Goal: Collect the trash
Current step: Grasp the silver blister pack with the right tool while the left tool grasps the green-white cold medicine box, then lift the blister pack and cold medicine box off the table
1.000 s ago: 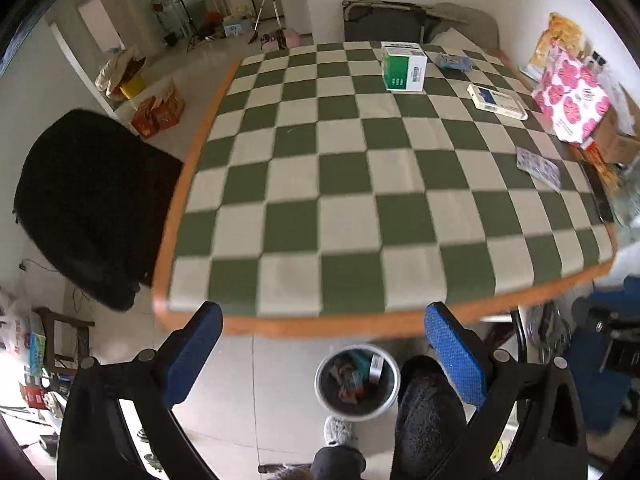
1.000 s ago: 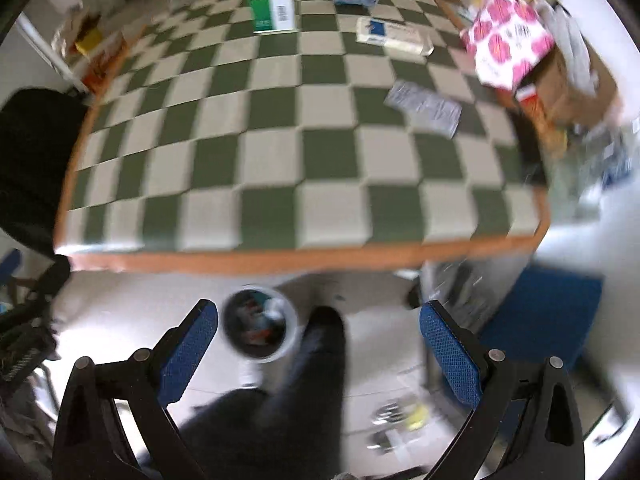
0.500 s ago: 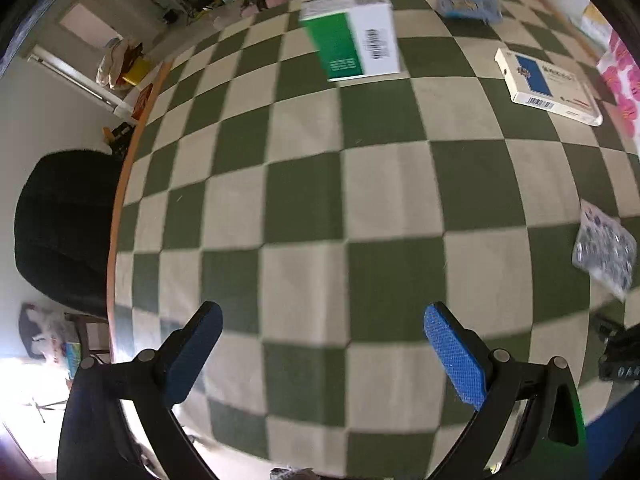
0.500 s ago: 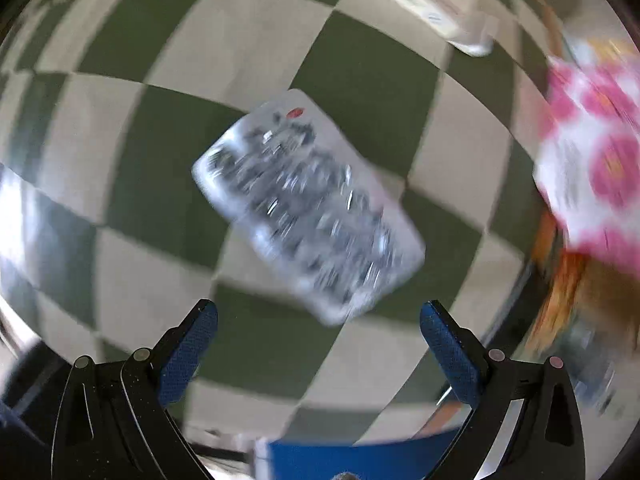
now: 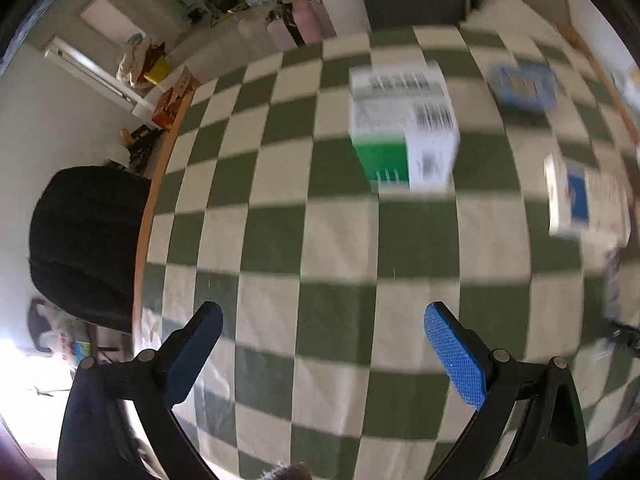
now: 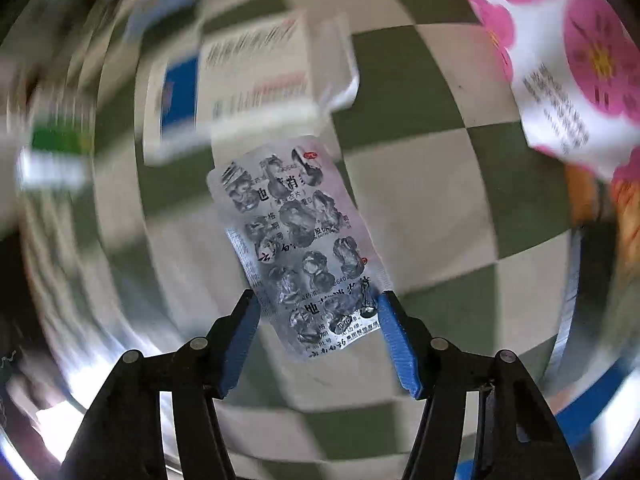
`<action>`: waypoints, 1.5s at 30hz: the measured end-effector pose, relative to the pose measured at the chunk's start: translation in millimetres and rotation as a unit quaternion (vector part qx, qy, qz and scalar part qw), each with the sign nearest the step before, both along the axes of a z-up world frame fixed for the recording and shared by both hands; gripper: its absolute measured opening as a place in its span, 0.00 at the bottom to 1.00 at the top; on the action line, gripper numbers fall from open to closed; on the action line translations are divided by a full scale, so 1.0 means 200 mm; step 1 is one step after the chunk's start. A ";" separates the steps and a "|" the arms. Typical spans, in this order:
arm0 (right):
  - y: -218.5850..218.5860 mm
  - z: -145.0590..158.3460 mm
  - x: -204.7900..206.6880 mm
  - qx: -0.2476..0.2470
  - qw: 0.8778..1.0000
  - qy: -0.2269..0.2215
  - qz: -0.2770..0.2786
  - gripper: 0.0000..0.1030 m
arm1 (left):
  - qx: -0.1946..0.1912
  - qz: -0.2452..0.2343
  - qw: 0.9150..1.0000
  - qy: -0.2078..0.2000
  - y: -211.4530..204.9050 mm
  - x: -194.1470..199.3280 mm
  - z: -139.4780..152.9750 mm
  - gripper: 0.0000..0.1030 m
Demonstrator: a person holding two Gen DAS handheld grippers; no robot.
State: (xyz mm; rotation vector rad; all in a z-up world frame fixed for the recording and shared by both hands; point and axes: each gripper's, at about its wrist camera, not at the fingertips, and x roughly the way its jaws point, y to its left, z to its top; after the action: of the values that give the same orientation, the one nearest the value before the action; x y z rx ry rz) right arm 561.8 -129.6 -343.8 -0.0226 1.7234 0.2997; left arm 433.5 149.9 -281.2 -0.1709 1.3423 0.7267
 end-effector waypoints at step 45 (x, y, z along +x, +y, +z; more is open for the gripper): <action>0.17 0.02 0.05 -0.025 0.998 -0.063 -0.004 0.65 | -0.097 -0.023 0.994 -0.043 -0.14 -0.01 -0.07 0.74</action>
State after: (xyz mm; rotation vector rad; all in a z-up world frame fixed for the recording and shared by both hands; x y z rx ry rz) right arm 570.8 -94.7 -339.6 -0.0692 1.6057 0.2443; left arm 431.5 122.8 -294.6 -0.3229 1.3293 0.5441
